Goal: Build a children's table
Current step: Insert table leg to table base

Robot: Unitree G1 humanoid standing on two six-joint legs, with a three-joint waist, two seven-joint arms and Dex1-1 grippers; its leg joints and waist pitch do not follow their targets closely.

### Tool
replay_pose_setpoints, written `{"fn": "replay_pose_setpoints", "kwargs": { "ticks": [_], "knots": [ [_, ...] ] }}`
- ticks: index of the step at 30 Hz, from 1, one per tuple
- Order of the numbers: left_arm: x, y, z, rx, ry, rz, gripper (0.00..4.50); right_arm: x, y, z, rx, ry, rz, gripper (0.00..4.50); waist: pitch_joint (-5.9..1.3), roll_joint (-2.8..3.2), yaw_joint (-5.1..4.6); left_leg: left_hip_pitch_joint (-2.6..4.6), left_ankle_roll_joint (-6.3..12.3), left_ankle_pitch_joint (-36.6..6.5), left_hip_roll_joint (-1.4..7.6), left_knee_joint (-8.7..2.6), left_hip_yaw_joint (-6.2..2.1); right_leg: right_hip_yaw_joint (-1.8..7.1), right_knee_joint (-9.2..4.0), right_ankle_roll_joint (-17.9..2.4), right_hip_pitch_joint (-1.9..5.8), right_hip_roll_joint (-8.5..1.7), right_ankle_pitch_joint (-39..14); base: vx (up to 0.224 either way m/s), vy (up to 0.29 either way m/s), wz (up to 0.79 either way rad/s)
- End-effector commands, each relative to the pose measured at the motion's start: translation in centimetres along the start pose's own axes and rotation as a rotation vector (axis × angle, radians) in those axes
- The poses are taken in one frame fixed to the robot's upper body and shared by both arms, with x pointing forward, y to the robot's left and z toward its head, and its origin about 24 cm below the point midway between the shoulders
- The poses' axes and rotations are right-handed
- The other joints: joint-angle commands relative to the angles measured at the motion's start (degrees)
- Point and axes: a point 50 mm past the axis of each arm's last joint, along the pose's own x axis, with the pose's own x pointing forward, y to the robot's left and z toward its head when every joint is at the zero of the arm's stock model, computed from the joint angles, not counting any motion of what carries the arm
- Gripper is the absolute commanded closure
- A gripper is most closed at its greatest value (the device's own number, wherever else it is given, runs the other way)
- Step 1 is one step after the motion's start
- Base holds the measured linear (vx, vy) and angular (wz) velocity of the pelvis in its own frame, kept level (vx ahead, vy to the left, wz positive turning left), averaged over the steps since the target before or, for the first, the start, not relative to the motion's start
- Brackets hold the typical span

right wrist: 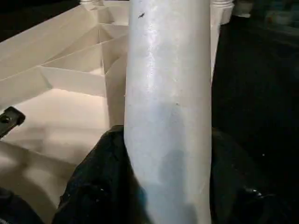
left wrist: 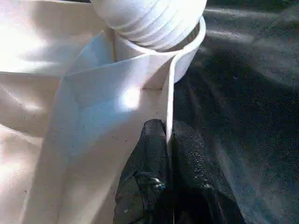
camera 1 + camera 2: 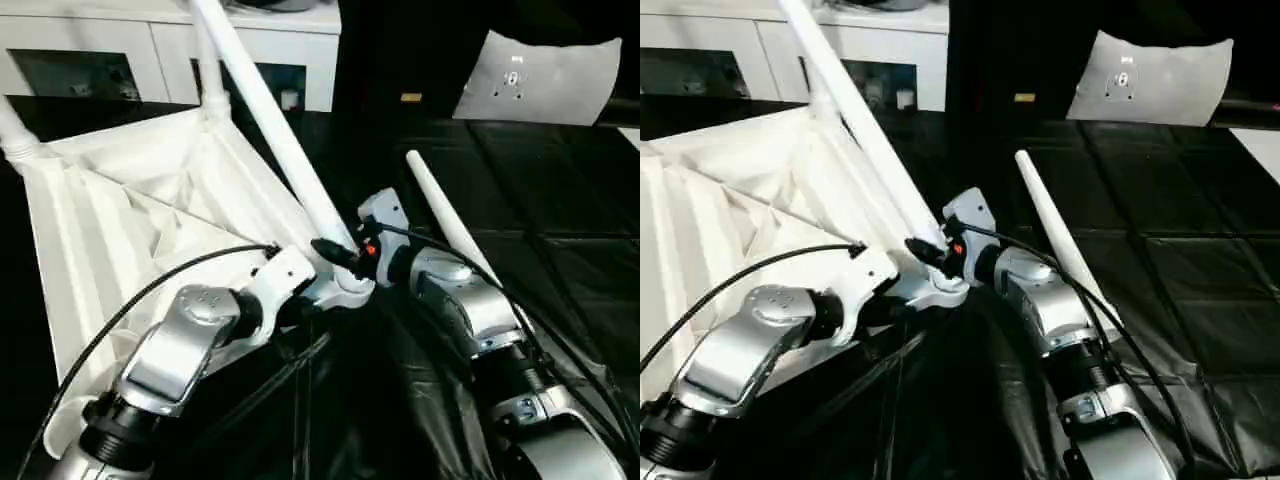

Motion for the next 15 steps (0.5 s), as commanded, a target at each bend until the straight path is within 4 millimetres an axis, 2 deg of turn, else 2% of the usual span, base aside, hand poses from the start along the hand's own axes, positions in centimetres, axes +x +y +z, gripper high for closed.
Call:
{"fn": "replay_pose_setpoints", "kwargs": {
  "ticks": [1, 4, 6, 8, 10, 11, 13, 15],
  "knots": [
    [-0.6, 0.1, 2.1, 0.088, -0.075, 0.020, 4.50, -0.9, 0.6, -5.8, 0.109, 0.209, -0.020, 2.59, -3.49, 0.90, 0.43, -0.96, 4.40, -0.11, 1.08, -2.85, 0.15, 3.11, -2.22, -14.87, 3.79, -4.15, -0.86, 0.000, 0.000, 0.00],
    [-1.1, 0.4, 1.5, 0.146, -0.058, 0.000, 4.50, -1.1, 0.4, -4.6, 0.127, 0.091, -0.030, 2.59, -3.43, 1.07, 0.85, -0.61, 3.78, -3.50, 1.33, -3.04, 0.18, 3.05, -2.63, -14.16, 3.67, -4.19, -5.59, 0.000, 0.000, 0.00],
    [-1.3, 0.5, 1.3, 0.158, -0.057, -0.014, 4.50, -1.2, 0.4, -4.1, 0.140, 0.039, -0.027, 2.59, -3.47, 1.21, 0.91, -0.59, 3.48, -4.13, 1.30, -3.07, 0.12, 3.05, -2.70, -13.91, 3.67, -4.17, -6.46, 0.000, 0.000, 0.00],
    [-1.7, 0.5, 1.0, 0.204, -0.067, -0.059, 4.50, -1.6, 0.2, -2.6, 0.174, -0.093, -0.021, 2.59, -3.66, 1.20, 0.94, -0.54, 2.98, -3.65, 1.28, -2.95, 0.08, 3.07, -2.39, -13.96, 3.74, -4.04, -5.35, 0.000, 0.000, 0.00],
    [-1.9, 0.6, 0.7, 0.237, -0.065, -0.074, 4.50, -2.0, 0.1, -1.7, 0.206, -0.169, -0.006, 2.59, -3.86, 1.25, 1.08, -0.59, 3.46, -2.24, 1.25, -2.76, 0.12, 3.16, -1.99, -14.36, 3.83, -4.00, -2.24, 0.000, 0.000, 0.00],
    [-2.1, 0.6, 0.5, 0.256, -0.074, -0.091, 4.50, -2.4, 0.0, -0.9, 0.244, -0.240, 0.005, 2.59, -3.99, 1.30, 1.22, -0.37, 4.00, -1.16, 1.26, -2.62, 0.21, 3.14, -1.73, -15.04, 3.63, -3.86, 0.19, 0.000, 0.000, 0.00],
    [-2.2, 0.7, 0.5, 0.216, -0.092, -0.101, 4.50, -2.7, 0.0, -0.5, 0.275, -0.281, 0.014, 2.59, -4.00, 1.28, 1.47, -0.49, 4.52, -0.06, 1.19, -2.42, 0.34, 3.29, -1.28, -15.88, 3.60, -3.78, 2.93, 0.000, 0.000, 0.00],
    [-2.5, 0.7, 0.6, 0.181, -0.124, -0.135, 4.06, -3.2, -0.1, -0.2, 0.272, -0.307, 0.023, 2.59, -4.10, 1.50, 1.95, -0.60, 4.16, 0.20, 1.20, -2.23, 0.35, 3.16, -1.11, -15.91, 3.55, -3.84, 2.66, 0.000, 0.000, 0.00]
  ]
}}
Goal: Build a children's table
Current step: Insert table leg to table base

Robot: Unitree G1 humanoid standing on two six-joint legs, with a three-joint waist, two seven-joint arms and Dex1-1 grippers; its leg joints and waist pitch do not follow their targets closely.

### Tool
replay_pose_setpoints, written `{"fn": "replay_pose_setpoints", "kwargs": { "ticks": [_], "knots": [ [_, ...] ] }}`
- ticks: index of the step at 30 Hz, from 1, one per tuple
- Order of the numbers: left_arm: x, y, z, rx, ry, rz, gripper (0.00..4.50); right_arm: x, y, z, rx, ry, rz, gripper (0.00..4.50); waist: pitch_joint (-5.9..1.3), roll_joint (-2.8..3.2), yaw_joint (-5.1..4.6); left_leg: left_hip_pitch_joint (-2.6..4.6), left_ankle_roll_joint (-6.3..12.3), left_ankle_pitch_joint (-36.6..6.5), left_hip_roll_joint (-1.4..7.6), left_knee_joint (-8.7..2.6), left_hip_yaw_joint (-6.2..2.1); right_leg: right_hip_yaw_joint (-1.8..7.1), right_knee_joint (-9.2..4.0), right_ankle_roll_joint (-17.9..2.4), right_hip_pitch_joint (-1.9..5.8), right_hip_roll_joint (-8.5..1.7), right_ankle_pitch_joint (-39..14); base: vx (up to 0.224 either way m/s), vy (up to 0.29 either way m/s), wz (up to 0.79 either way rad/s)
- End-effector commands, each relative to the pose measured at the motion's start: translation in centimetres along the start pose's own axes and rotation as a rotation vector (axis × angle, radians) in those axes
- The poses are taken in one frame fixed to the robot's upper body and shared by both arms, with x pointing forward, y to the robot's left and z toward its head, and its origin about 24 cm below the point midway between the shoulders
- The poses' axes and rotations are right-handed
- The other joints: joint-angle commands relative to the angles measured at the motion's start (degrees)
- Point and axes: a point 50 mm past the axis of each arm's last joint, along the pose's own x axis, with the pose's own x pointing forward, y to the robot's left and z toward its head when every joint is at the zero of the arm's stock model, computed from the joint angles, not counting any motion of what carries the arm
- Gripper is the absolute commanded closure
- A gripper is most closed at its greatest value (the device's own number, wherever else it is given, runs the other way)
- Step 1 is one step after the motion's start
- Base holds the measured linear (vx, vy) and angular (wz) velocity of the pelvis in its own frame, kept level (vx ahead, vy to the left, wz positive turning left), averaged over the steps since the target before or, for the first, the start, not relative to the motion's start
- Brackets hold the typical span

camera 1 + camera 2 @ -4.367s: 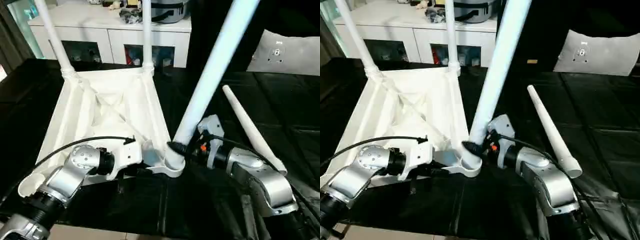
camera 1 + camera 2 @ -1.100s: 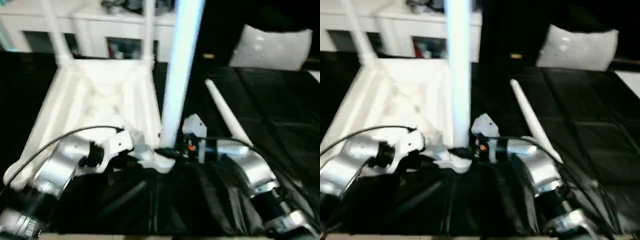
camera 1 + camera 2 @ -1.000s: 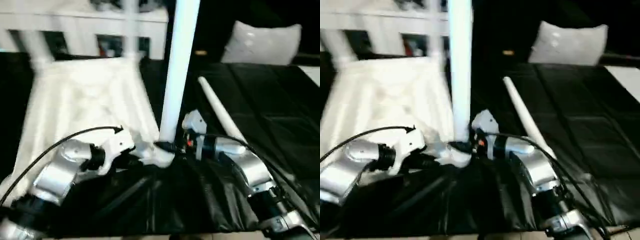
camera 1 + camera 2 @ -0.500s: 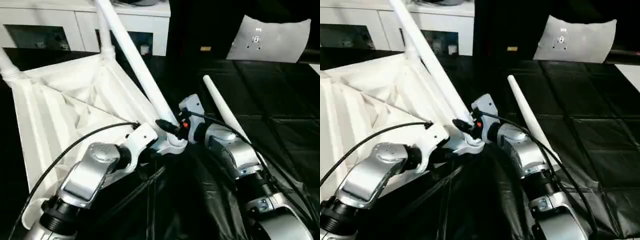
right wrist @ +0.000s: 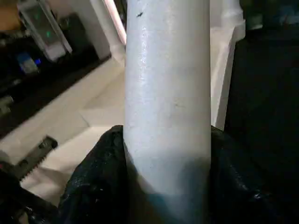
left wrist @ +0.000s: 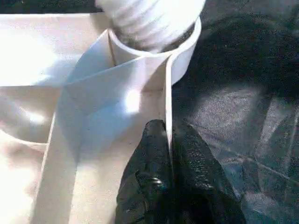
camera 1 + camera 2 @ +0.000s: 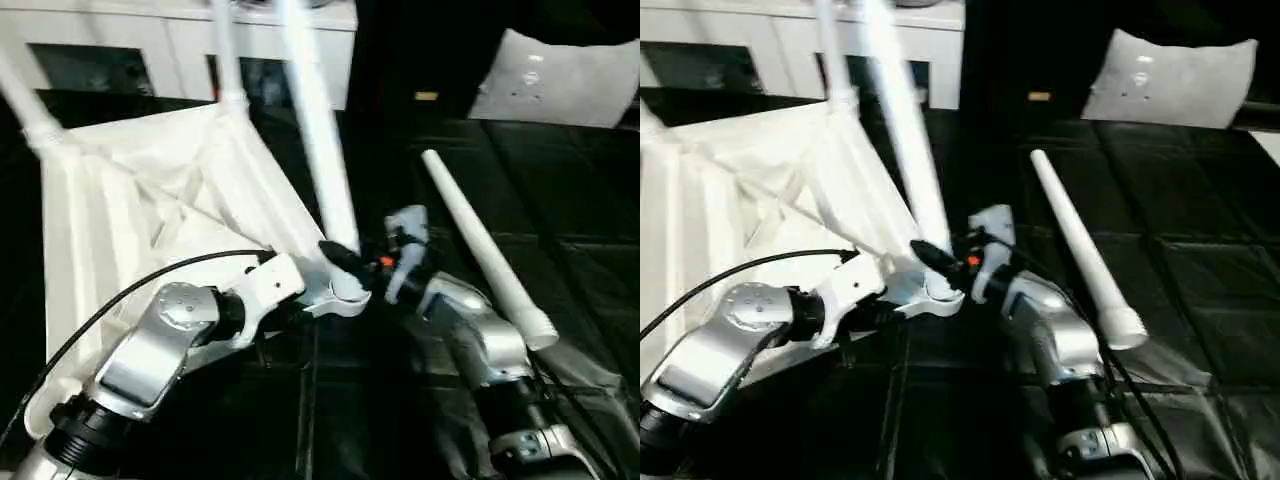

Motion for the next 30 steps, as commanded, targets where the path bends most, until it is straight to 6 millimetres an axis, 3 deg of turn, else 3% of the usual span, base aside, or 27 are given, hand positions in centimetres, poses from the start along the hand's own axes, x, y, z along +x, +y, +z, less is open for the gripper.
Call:
{"fn": "replay_pose_setpoints", "kwargs": {
  "ticks": [1, 8, 10, 13, 17, 20, 23, 26, 27, 30],
  "knots": [
    [-0.8, -0.1, 1.8, 0.020, -0.122, -0.052, 3.95, -0.8, -0.2, 1.1, -0.007, -0.053, 0.006, 2.59, -4.27, 1.11, -0.04, -0.15, 4.01, 0.03, 1.10, -3.04, 0.26, 3.16, -2.08, -15.58, 4.44, -3.81, 2.59, 0.000, 0.000, 0.00],
    [-1.6, 0.1, 2.8, -0.013, -0.249, -0.085, 3.51, -1.4, 0.0, 2.1, 0.002, -0.115, 0.017, 2.59, -4.19, 0.73, 0.22, -0.44, 2.62, -2.78, 1.03, -3.05, 0.21, 3.20, -2.62, -13.27, 4.52, -3.97, -4.48, 0.000, 0.000, 0.00],
    [-2.3, 1.5, 4.2, -0.094, -0.378, -0.012, 3.49, -1.6, 0.5, 2.5, -0.029, -0.118, 0.047, 2.59, -4.22, 0.69, 0.30, -0.63, 2.08, -2.47, 0.96, -2.83, 0.27, 3.20, -2.63, -13.04, 4.62, -3.89, -4.35, 0.000, 0.000, 0.00],
    [-2.4, 2.9, 4.8, -0.139, -0.403, 0.091, 3.49, -1.6, 1.0, 2.4, -0.037, -0.113, 0.071, 2.59, -4.15, 0.64, 0.29, -0.62, 2.08, -4.14, 0.82, -2.77, 0.20, 3.06, -2.92, -12.05, 4.43, -3.70, -7.37, 0.000, 0.000, 0.00],
    [-3.0, 6.4, 7.1, -0.252, -0.516, 0.337, 3.48, -1.5, 1.9, 2.1, -0.059, -0.085, 0.109, 2.59, -4.57, 0.62, 0.49, -0.75, 1.98, -4.07, 0.77, -2.48, -0.11, 2.81, -3.15, -10.32, 4.60, -3.83, -9.95, 0.000, 0.000, 0.00],
    [-3.0, 6.9, 7.7, -0.234, -0.508, 0.364, 3.48, -1.4, 2.1, 1.9, -0.066, -0.077, 0.116, 2.59, -4.67, 0.43, 0.48, -0.90, 2.30, -3.36, 0.65, -2.34, -0.12, 2.79, -3.17, -9.69, 4.49, -3.81, -10.32, 0.000, 0.000, 0.00],
    [-2.6, 6.5, 8.9, -0.195, -0.528, 0.322, 3.48, -1.4, 2.1, 1.7, -0.078, -0.054, 0.115, 2.59, -4.92, 0.51, 0.72, -0.81, 2.86, -1.62, 0.74, -2.20, -0.09, 2.82, -2.78, -10.44, 4.42, -3.79, -7.73, 0.000, 0.000, 0.00],
    [-2.0, 3.6, 12.1, -0.103, -0.612, 0.112, 3.48, -1.5, 1.2, 0.8, -0.145, 0.031, 0.037, 2.59, -5.20, 0.64, 1.24, -0.64, 2.47, 0.36, 0.97, -2.02, -0.09, 2.85, -2.18, -12.29, 4.41, -4.03, -4.29, 0.000, 0.000, 0.00],
    [-1.9, 3.2, 12.2, -0.096, -0.613, 0.091, 3.48, -1.5, 1.2, 0.8, -0.145, 0.032, 0.033, 2.59, -5.04, 0.42, 1.33, -0.92, 2.59, -0.01, 0.87, -2.06, 0.01, 2.88, -2.16, -12.69, 4.53, -3.91, -3.69, 0.000, 0.000, 0.00],
    [-1.4, 1.9, 12.8, -0.077, -0.608, 0.020, 3.48, -1.5, 1.2, 0.8, -0.148, 0.037, 0.031, 2.59, -5.01, 0.56, 1.83, -0.78, 2.91, -1.28, 0.89, -2.04, 0.06, 2.90, -2.26, -12.51, 4.53, -3.95, -4.80, 0.000, 0.000, 0.00]
  ]
}}
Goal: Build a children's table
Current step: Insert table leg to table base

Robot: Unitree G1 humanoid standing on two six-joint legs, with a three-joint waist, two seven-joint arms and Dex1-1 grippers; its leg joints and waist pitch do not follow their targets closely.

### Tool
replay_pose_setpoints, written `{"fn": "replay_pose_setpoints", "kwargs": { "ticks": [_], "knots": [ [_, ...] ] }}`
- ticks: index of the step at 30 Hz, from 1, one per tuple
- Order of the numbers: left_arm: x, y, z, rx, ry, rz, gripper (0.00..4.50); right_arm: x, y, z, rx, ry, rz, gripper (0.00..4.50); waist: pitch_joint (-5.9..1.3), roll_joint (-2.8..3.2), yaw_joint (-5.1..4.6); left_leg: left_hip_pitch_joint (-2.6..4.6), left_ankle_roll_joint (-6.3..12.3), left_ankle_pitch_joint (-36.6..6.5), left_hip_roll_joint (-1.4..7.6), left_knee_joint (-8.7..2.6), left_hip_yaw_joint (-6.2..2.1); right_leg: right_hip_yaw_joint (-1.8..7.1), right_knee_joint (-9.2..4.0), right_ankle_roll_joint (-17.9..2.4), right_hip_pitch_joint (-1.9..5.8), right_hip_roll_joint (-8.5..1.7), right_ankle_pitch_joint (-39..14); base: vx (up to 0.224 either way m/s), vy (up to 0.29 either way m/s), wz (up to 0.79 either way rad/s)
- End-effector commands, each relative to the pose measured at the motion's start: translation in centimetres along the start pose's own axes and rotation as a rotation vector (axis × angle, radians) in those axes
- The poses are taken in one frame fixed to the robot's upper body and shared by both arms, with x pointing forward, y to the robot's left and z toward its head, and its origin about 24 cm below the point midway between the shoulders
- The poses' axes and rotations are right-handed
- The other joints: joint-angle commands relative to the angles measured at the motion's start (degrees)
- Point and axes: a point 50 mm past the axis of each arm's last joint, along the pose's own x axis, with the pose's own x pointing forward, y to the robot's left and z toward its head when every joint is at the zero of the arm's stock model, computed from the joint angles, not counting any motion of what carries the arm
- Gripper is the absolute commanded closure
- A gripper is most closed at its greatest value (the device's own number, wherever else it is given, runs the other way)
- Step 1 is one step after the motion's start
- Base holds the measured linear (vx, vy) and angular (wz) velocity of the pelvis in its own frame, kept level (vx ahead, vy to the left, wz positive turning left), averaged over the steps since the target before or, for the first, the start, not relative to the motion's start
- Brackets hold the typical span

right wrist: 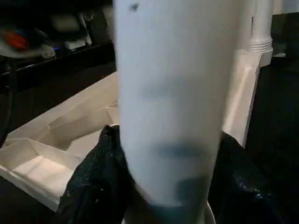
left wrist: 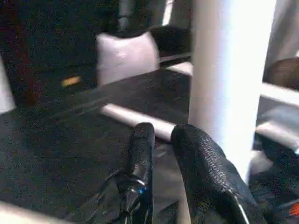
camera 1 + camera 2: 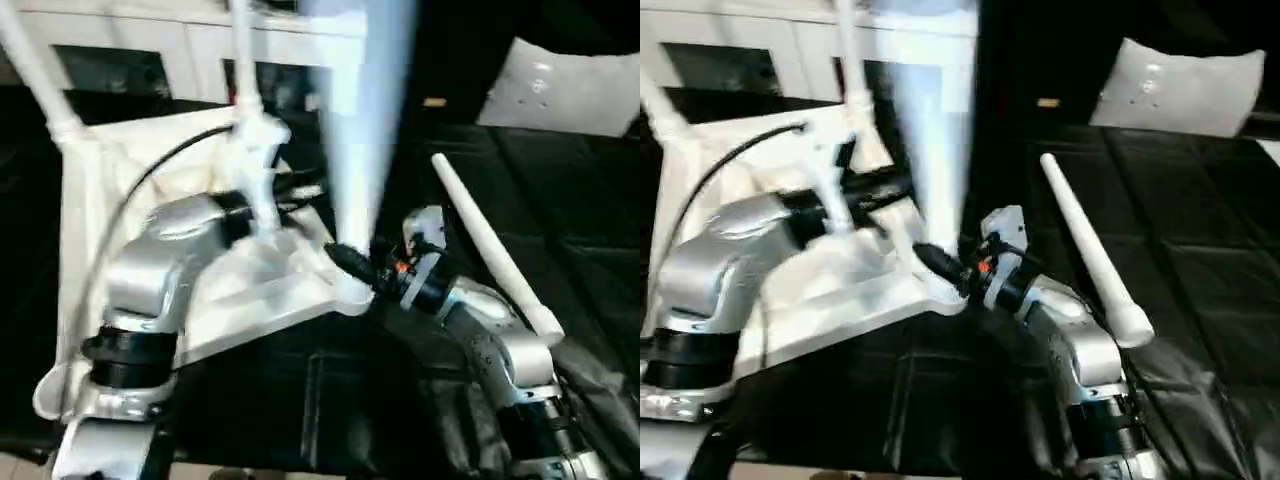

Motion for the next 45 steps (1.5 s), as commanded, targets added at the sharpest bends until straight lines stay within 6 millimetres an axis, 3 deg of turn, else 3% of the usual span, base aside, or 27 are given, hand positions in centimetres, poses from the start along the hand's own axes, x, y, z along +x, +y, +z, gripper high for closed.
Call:
{"fn": "replay_pose_setpoints", "kwargs": {
  "ticks": [1, 7, 10, 13, 15, 16, 19, 22, 24, 28, 32, 33, 35, 40, 41, 45],
  "knots": [
    [1.0, -2.2, 0.7, 0.022, -0.006, -0.135, 3.48, 0.0, -0.1, -0.2, -0.019, 0.028, -0.017, 2.59, -4.95, 0.56, 0.05, -0.34, 2.96, -1.89, 0.82, -3.16, 0.24, 2.94, -3.19, -12.25, 4.65, -3.88, -5.70, 0.000, 0.000, 0.00],
    [1.6, -3.1, 0.4, 0.026, 0.017, -0.174, 3.48, 0.2, 0.0, -0.1, -0.039, 0.038, -0.014, 2.59, -5.02, 0.40, -0.01, -0.44, 2.11, -2.66, 0.54, -3.05, 0.21, 2.83, -3.67, -9.61, 4.75, -3.69, -9.70, 0.000, 0.000, 0.00],
    [1.4, -2.4, 0.1, 0.044, 0.044, -0.126, 3.48, 0.3, -0.1, 0.1, -0.044, 0.034, -0.021, 2.59, -5.01, 0.53, -0.04, -0.40, 2.01, -3.09, 0.58, -3.13, 0.13, 2.71, -3.80, -8.96, 4.63, -3.58, -10.96, 0.000, 0.000, 0.00],
    [0.1, -0.8, -0.1, 0.064, 0.071, -0.047, 3.13, -0.1, -0.9, 0.3, -0.041, 0.031, -0.073, 2.59, -4.93, 0.36, -0.06, -0.38, 1.95, -3.22, 0.55, -3.16, 0.11, 2.71, -3.82, -8.63, 4.52, -3.53, -11.17, 0.000, 0.000, 0.00],
    [-0.9, -0.2, -0.4, 0.070, 0.094, -0.032, 3.13, -0.4, -1.4, 0.4, -0.036, 0.035, -0.109, 2.59, -4.94, 0.44, -0.12, -0.27, 1.56, -3.48, 0.52, -3.17, 0.11, 2.69, -3.74, -8.31, 4.42, -3.51, -11.94, 0.000, 0.000, 0.00],
    [-1.4, 0.1, -0.6, 0.073, 0.107, -0.023, 3.07, -0.6, -1.7, 0.4, -0.034, 0.040, -0.127, 2.59, -4.92, 0.19, -0.21, -0.34, 1.56, -3.44, 0.49, -3.19, 0.14, 2.70, -3.80, -8.18, 4.44, -3.49, -12.21, 0.000, 0.000, 0.00],
    [-2.7, 0.7, -1.2, 0.068, 0.141, 0.005, 2.70, -0.9, -2.1, 0.4, -0.032, 0.051, -0.155, 2.59, -4.96, 0.49, -0.29, -0.26, 1.24, -2.91, 0.50, -3.14, 0.20, 2.76, -3.59, -8.18, 4.34, -3.38, -11.37, 0.000, 0.000, 0.00],
    [-3.8, 0.8, -2.9, 0.079, 0.212, 0.032, 2.70, -1.1, -2.1, 0.5, -0.028, 0.053, -0.162, 2.59, -4.83, 0.56, -0.32, -0.28, 1.50, -2.88, 0.59, -3.23, 0.16, 2.76, -3.45, -8.39, 4.30, -3.37, -10.48, 0.000, 0.000, 0.00],
    [-4.1, 0.3, -4.8, 0.079, 0.257, 0.052, 2.32, -1.2, -2.2, 0.4, -0.021, 0.076, -0.187, 2.59, -4.73, 0.57, -0.39, -0.29, 1.69, -2.84, 0.58, -3.26, 0.19, 2.78, -3.51, -8.39, 4.23, -3.30, -10.31, 0.000, 0.000, 0.00],
    [-4.4, -0.3, -6.9, 0.080, 0.327, 0.046, 2.34, -1.2, -2.0, 0.2, -0.033, 0.103, -0.190, 2.59, -4.65, 0.61, -0.16, -0.21, 1.55, -3.89, 0.66, -3.38, 0.16, 2.79, -3.71, -8.22, 4.12, -3.38, -11.73, 0.000, 0.000, 0.00],
    [-4.4, -0.8, -8.8, 0.080, 0.373, 0.035, 2.34, -1.3, -1.9, -0.1, -0.005, 0.119, -0.196, 2.59, -4.54, 0.48, -0.20, -0.23, 1.12, -5.15, 0.54, -3.46, 0.15, 2.82, -4.14, -6.72, 4.14, -3.42, -15.03, 0.000, 0.000, 0.00],
    [-4.5, -0.9, -9.2, 0.095, 0.394, 0.026, 2.34, -1.3, -1.8, -0.1, 0.000, 0.120, -0.193, 2.59, -4.44, 1.04, -0.19, -0.10, 0.99, -5.64, 0.57, -3.51, 0.08, 2.83, -4.17, -6.56, 3.95, -3.42, -15.45, 0.000, 0.000, 0.00],
    [-4.7, -1.0, -9.7, 0.109, 0.413, 0.020, 2.34, -1.4, -1.7, 0.0, -0.002, 0.115, -0.188, 2.59, -4.52, 0.73, -0.28, -0.12, 0.83, -6.06, 0.60, -3.55, 0.07, 2.81, -4.19, -6.32, 4.03, -3.39, -15.38, 0.000, 0.000, 0.00],
    [-5.0, -1.0, -10.7, 0.122, 0.456, 0.007, 2.34, -1.4, -1.4, -0.2, -0.011, 0.118, -0.165, 2.59, -4.47, 0.80, -0.30, -0.11, 0.81, -6.37, 0.55, -3.53, 0.04, 2.81, -4.18, -6.90, 4.01, -3.36, -14.68, 0.000, 0.000, 0.00],
    [-5.0, -1.0, -10.9, 0.117, 0.461, 0.007, 2.62, -1.4, -1.3, -0.2, -0.012, 0.121, -0.159, 2.59, -4.52, 0.85, -0.27, -0.03, 0.78, -6.24, 0.60, -3.54, 0.04, 2.83, -4.12, -6.98, 3.99, -3.41, -14.46, 0.000, 0.000, 0.00],
    [-5.3, -1.0, -11.3, 0.093, 0.490, 0.002, 2.89, -1.4, -1.1, -0.2, -0.015, 0.126, -0.151, 2.59, -4.58, 0.89, -0.31, -0.05, 0.63, -5.92, 0.69, -3.51, 0.03, 2.85, -3.90, -7.92, 4.02, -3.46, -12.98, 0.000, 0.000, 0.00]
  ]
}}
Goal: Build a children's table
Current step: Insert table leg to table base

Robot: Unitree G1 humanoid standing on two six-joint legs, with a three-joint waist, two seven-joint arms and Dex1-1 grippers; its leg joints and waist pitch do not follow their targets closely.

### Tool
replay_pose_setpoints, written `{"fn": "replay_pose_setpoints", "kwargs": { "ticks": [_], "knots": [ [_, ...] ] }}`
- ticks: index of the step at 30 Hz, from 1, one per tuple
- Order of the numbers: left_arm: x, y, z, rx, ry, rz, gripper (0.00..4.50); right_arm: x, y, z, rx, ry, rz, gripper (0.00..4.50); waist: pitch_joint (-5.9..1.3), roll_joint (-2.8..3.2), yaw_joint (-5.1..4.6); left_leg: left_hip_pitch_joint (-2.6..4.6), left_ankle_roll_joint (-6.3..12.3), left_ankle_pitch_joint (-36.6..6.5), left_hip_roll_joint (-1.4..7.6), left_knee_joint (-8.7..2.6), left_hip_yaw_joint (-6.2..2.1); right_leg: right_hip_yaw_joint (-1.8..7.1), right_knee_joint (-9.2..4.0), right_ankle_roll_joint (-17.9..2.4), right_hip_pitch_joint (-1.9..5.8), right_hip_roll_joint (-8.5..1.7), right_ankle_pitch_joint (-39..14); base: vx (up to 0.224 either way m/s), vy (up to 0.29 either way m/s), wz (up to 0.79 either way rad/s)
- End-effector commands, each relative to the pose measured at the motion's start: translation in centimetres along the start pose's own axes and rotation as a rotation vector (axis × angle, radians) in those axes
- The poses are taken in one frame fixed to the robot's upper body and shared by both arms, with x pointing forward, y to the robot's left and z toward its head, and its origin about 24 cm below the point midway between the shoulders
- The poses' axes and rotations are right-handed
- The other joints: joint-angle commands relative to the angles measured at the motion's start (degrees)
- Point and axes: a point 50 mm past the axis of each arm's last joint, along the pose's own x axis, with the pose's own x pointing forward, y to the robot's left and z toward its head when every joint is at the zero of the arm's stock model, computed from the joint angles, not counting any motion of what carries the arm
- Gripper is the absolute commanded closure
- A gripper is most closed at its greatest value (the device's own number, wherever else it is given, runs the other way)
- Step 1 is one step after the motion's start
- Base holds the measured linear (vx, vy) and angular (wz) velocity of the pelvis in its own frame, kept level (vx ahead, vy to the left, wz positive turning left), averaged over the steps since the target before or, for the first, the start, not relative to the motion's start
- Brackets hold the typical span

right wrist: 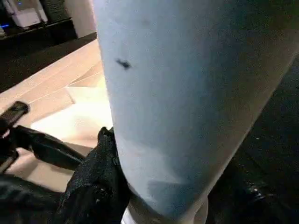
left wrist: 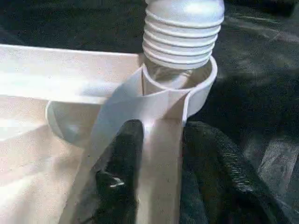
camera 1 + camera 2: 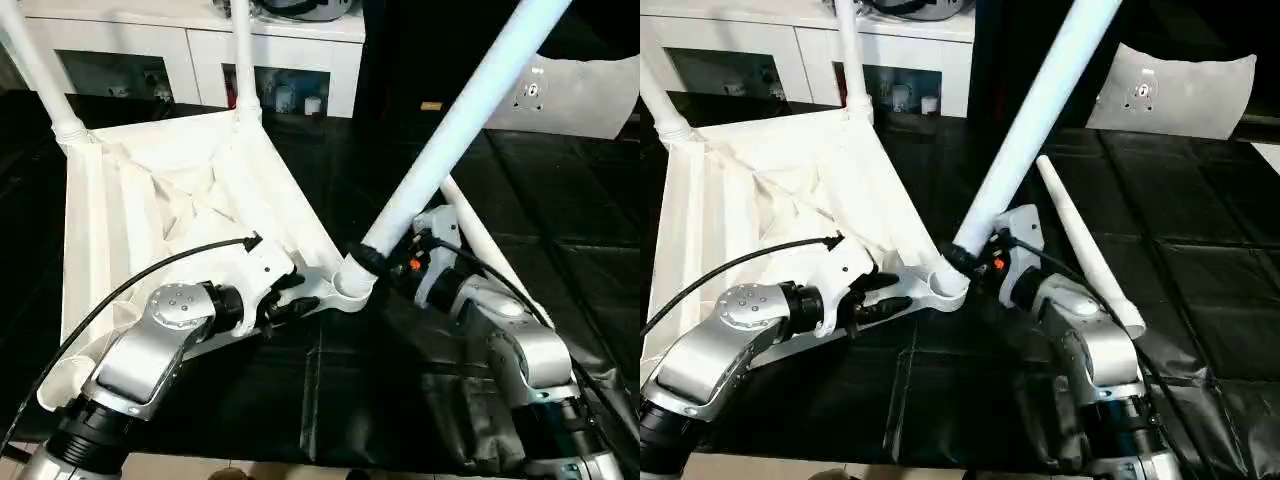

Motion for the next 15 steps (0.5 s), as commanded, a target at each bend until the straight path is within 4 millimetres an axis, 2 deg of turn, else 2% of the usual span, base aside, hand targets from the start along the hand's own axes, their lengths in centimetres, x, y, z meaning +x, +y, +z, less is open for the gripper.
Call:
{"fn": "replay_pose_setpoints", "kwargs": {
  "ticks": [1, 2, 4, 5, 10, 11, 14, 15],
  "knots": [
    [0.0, -0.3, -0.6, -0.009, 0.034, -0.026, 2.89, -0.2, 0.0, -0.2, -0.002, 0.017, 0.003, 2.59, -4.50, 0.97, -0.17, -0.19, 1.05, -6.20, 0.64, -3.68, 0.10, 2.83, -4.06, -8.30, 3.91, -3.47, -13.27, 0.000, 0.000, 0.00],
    [0.0, -0.4, -0.8, -0.012, 0.046, -0.035, 3.15, -0.2, 0.1, -0.2, -0.004, 0.019, 0.003, 2.59, -4.53, 0.93, -0.14, -0.19, 1.06, -6.39, 0.63, -3.70, 0.09, 2.83, -4.10, -8.30, 3.97, -3.49, -13.69, 0.000, 0.000, 0.00],
    [0.0, -0.4, -1.2, -0.011, 0.069, -0.031, 3.19, -0.2, 0.1, -0.2, -0.005, 0.020, 0.004, 2.59, -4.50, 0.94, -0.15, -0.19, 0.96, -6.53, 0.66, -3.72, 0.09, 2.83, -4.12, -8.24, 3.93, -3.50, -13.85, 0.000, 0.000, 0.00],
    [0.0, -0.4, -1.3, -0.010, 0.076, -0.030, 3.37, -0.2, 0.1, -0.2, -0.005, 0.021, 0.005, 2.59, -4.50, 0.93, -0.15, -0.20, 0.93, -6.49, 0.64, -3.73, 0.07, 2.82, -4.11, -8.15, 3.94, -3.47, -13.84, 0.000, 0.000, 0.00],
    [0.1, -0.3, -1.9, 0.001, 0.117, -0.030, 3.70, -0.2, 0.1, -0.3, -0.007, 0.030, 0.014, 2.59, -4.47, 0.93, -0.13, -0.18, 0.89, -6.73, 0.66, -3.74, 0.05, 2.85, -4.18, -7.99, 3.98, -3.57, -14.42, 0.000, 0.000, 0.00],
    [0.2, -0.4, -1.9, -0.012, 0.115, -0.039, 3.95, -0.2, 0.1, -0.4, -0.008, 0.032, 0.014, 2.59, -4.50, 0.94, -0.12, -0.16, 0.85, -6.64, 0.66, -3.73, 0.07, 2.86, -4.15, -8.06, 3.97, -3.55, -14.31, 0.000, 0.000, 0.00],
    [0.2, -0.4, -2.0, -0.019, 0.130, -0.039, 4.02, -0.3, 0.1, -0.4, -0.011, 0.038, 0.013, 2.59, -4.53, 1.00, -0.12, -0.16, 0.90, -6.67, 0.63, -3.70, 0.08, 2.86, -4.14, -8.24, 3.99, -3.55, -14.13, 0.000, 0.000, 0.00],
    [0.2, -0.4, -2.1, -0.014, 0.137, -0.036, 4.17, -0.3, 0.0, -0.4, -0.011, 0.039, 0.013, 2.59, -4.55, 1.08, -0.09, -0.14, 0.90, -6.55, 0.63, -3.69, 0.07, 2.86, -4.11, -8.27, 3.98, -3.54, -14.01, 0.000, 0.000, 0.00]
  ]
}}
